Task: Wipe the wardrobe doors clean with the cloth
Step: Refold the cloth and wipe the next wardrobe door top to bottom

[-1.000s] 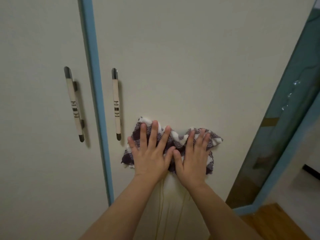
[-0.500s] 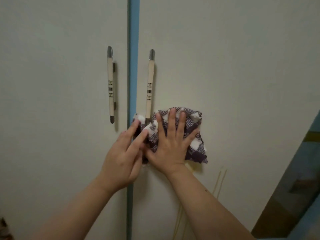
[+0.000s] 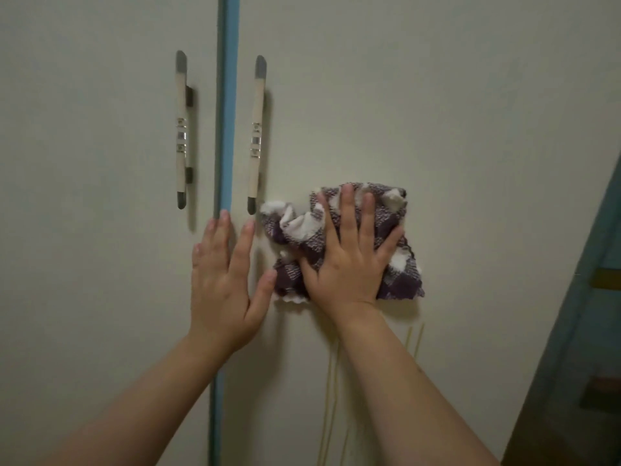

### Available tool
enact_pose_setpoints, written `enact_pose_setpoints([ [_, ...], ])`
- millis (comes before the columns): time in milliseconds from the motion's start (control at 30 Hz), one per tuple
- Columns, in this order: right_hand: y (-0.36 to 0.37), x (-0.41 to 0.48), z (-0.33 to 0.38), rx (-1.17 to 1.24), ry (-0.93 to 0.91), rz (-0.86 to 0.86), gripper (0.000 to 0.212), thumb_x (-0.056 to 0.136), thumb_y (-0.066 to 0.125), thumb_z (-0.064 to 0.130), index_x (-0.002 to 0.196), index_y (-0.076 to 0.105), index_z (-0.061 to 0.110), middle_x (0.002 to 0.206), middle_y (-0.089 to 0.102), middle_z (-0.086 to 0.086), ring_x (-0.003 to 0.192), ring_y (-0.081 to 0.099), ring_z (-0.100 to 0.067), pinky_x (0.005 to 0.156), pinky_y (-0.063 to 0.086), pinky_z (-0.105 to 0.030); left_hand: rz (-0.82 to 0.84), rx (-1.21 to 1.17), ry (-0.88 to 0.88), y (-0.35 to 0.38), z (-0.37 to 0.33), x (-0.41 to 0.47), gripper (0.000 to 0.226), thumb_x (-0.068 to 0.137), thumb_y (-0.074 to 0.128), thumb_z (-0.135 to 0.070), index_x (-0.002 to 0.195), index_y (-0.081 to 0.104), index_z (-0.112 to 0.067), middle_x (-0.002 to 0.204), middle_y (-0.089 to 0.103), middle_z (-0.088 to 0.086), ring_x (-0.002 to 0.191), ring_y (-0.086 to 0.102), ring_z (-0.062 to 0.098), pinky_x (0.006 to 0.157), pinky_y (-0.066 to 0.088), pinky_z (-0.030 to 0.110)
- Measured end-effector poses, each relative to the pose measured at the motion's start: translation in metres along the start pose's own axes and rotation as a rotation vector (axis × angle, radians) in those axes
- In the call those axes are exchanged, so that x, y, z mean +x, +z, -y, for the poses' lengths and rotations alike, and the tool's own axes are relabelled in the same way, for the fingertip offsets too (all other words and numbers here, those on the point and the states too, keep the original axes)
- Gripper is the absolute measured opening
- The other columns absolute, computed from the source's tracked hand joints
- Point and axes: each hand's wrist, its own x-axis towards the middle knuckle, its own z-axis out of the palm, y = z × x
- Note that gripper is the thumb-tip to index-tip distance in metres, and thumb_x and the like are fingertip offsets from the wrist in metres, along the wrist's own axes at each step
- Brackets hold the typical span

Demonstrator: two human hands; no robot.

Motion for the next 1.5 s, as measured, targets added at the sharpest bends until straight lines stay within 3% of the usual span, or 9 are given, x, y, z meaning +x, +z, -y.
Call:
enact_pose_setpoints([
  [133, -0.012, -0.006, -0.058, 0.046, 0.136, -0.066, 0.074, 0.082, 0.042, 0.058, 0.145, 0.020, 0.026, 0.152, 0.020, -0.008, 0.141, 0.013, -0.029, 0.105, -0.001, -0.065, -0.027, -0.004, -0.233, 0.016, -0.019, 0.004, 0.076, 0.081, 0.039, -0.051, 0.145, 0.019, -0.013, 0.153, 0.008, 0.019, 0.141, 0.005, 0.033, 0.111, 0.009, 0.051],
  [267, -0.027, -0.012, -0.113, 0.117, 0.260, -0.191, 0.086, 0.083, 0.047, 0.053, 0.143, -0.013, 0.041, 0.152, 0.022, -0.011, 0.140, 0.015, -0.033, 0.104, -0.003, -0.064, -0.059, -0.029, -0.260, 0.021, -0.026, 0.002, 0.077, 0.080, 0.039, -0.050, 0.145, 0.018, -0.015, 0.153, 0.008, 0.019, 0.141, 0.005, 0.033, 0.112, 0.005, 0.043],
  [400, -0.035, -0.029, -0.161, 0.144, 0.418, -0.241, 0.084, 0.083, 0.044, 0.057, 0.147, 0.000, 0.025, 0.151, 0.008, 0.005, 0.142, 0.008, -0.028, 0.105, -0.002, -0.068, -0.061, -0.089, -0.282, 0.022, -0.022, -0.008, 0.077, 0.079, 0.039, -0.050, 0.145, 0.016, -0.014, 0.152, 0.013, 0.018, 0.139, 0.011, 0.031, 0.112, 0.009, 0.040],
  [800, -0.026, -0.094, -0.168, 0.191, 0.674, -0.213, 0.085, 0.082, 0.043, 0.053, 0.148, 0.007, 0.014, 0.157, 0.003, -0.009, 0.143, -0.002, -0.027, 0.110, 0.000, -0.061, -0.166, -0.546, -0.243, 0.036, -0.005, -0.039, 0.060, 0.092, 0.037, -0.038, 0.145, 0.018, -0.018, 0.152, 0.021, -0.001, 0.136, 0.018, 0.006, 0.111, 0.011, 0.024],
  [900, -0.017, -0.089, -0.136, 0.159, 0.598, -0.171, 0.080, 0.085, 0.043, 0.053, 0.147, 0.016, 0.011, 0.157, 0.003, -0.007, 0.143, -0.003, -0.028, 0.110, -0.001, -0.061, -0.238, -0.795, -0.303, 0.033, 0.001, -0.033, 0.056, 0.092, 0.028, -0.044, 0.143, 0.023, -0.019, 0.149, 0.031, 0.005, 0.133, 0.028, 0.008, 0.111, 0.016, 0.023],
  [1000, -0.001, -0.084, -0.088, 0.110, 0.471, -0.115, 0.072, 0.088, 0.045, 0.052, 0.146, 0.025, 0.014, 0.157, 0.001, -0.005, 0.143, -0.006, -0.025, 0.109, -0.002, -0.058, -0.185, -0.961, -0.338, 0.030, 0.010, -0.031, 0.070, 0.082, 0.026, -0.057, 0.142, 0.022, -0.022, 0.146, 0.035, 0.008, 0.135, 0.032, 0.017, 0.113, 0.022, 0.042],
  [1267, 0.027, -0.067, 0.036, 0.079, 0.177, 0.015, 0.078, 0.085, 0.036, 0.062, 0.147, 0.000, 0.030, 0.156, -0.012, -0.005, 0.140, -0.020, -0.028, 0.104, -0.017, -0.057, -0.129, -0.746, -0.216, 0.029, 0.010, -0.054, 0.050, 0.099, 0.023, -0.040, 0.143, 0.025, -0.017, 0.151, 0.027, -0.001, 0.137, 0.020, 0.008, 0.114, 0.010, 0.027],
  [1367, 0.033, -0.065, 0.066, 0.070, 0.123, 0.055, 0.072, 0.085, 0.021, 0.060, 0.146, -0.004, 0.032, 0.155, -0.018, -0.007, 0.138, -0.025, -0.031, 0.096, -0.026, -0.061, -0.087, -0.716, -0.178, 0.026, 0.014, -0.063, 0.064, 0.090, 0.023, -0.054, 0.144, 0.026, -0.019, 0.150, 0.028, 0.002, 0.138, 0.023, 0.015, 0.115, 0.015, 0.037],
  [1500, 0.043, -0.079, 0.092, -0.019, 0.008, 0.102, 0.060, 0.095, 0.014, 0.048, 0.144, -0.017, 0.032, 0.153, -0.023, -0.010, 0.136, -0.026, -0.036, 0.087, -0.026, -0.067, -0.168, -0.301, -0.063, 0.024, 0.023, -0.084, 0.067, 0.083, 0.019, -0.056, 0.145, 0.012, -0.030, 0.156, 0.004, 0.001, 0.142, -0.002, 0.010, 0.114, -0.001, 0.031],
])
